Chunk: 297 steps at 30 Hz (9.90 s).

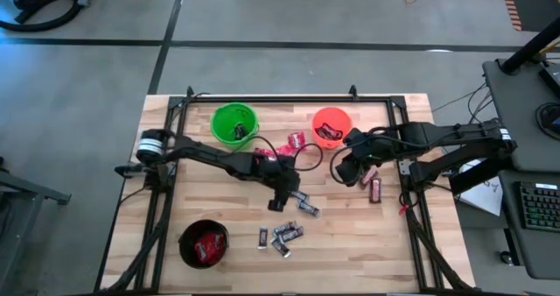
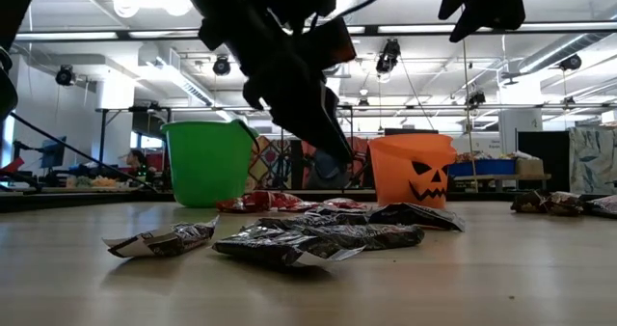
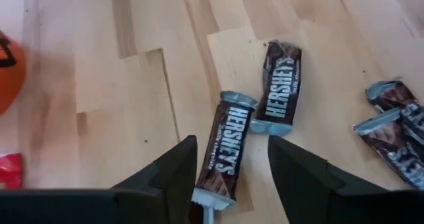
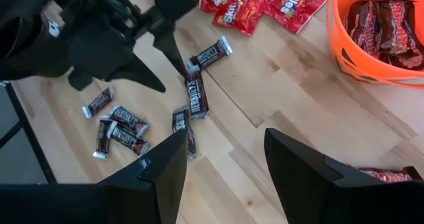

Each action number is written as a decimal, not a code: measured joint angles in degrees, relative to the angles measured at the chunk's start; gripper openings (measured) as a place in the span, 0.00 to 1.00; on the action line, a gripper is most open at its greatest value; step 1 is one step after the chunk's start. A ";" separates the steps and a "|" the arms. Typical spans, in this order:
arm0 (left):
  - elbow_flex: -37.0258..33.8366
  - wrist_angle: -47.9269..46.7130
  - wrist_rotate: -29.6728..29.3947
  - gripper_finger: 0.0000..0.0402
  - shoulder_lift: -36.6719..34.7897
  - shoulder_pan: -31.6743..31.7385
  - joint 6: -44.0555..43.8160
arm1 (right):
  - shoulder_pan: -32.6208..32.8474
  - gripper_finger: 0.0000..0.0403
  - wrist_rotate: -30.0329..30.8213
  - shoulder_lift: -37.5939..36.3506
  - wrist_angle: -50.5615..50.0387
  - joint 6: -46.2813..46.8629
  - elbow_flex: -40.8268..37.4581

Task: Sort candy
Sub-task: Put the black chocolate into the green bucket, then put the brown chocolate into the orange bucket, then put the black chocolate into the green bucket

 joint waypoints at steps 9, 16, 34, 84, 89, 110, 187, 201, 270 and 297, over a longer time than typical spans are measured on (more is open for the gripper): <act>0.13 1.79 1.13 0.55 3.29 -0.24 -1.04 | 0.00 0.48 0.35 0.01 0.02 0.00 0.00; 0.13 4.82 1.67 0.52 5.93 -0.12 -1.30 | 0.00 0.48 0.48 0.02 0.00 0.19 -0.02; -0.11 3.98 1.89 0.33 9.86 0.68 1.74 | 0.00 0.48 0.49 0.02 -0.04 0.44 -0.02; 3.70 -42.88 -18.80 0.10 -23.36 24.70 -42.74 | -1.86 0.48 8.96 0.02 1.77 0.00 -0.02; 3.69 -45.06 -19.42 0.10 -23.36 27.08 -43.55 | -1.91 0.48 9.50 0.02 2.14 0.00 -0.02; 2.55 -47.05 -24.26 0.12 -22.86 28.17 -53.39 | -7.18 0.48 10.43 0.02 3.42 0.11 -0.02; 30.75 -53.50 -35.26 0.40 -26.09 20.44 -29.34 | -11.54 0.48 7.30 15.28 7.20 32.04 -30.24; 30.75 -53.59 -35.24 0.40 -26.09 20.44 -29.23 | -10.34 0.24 4.76 15.39 11.06 29.27 -30.23; 25.55 -51.20 -15.09 0.40 -25.81 11.78 -37.40 | -28.26 0.20 2.79 17.58 10.42 -7.56 -1.95; 23.86 -44.87 -15.29 0.40 -15.60 2.54 -45.39 | -23.83 0.49 0.72 1.58 9.89 -4.49 -1.97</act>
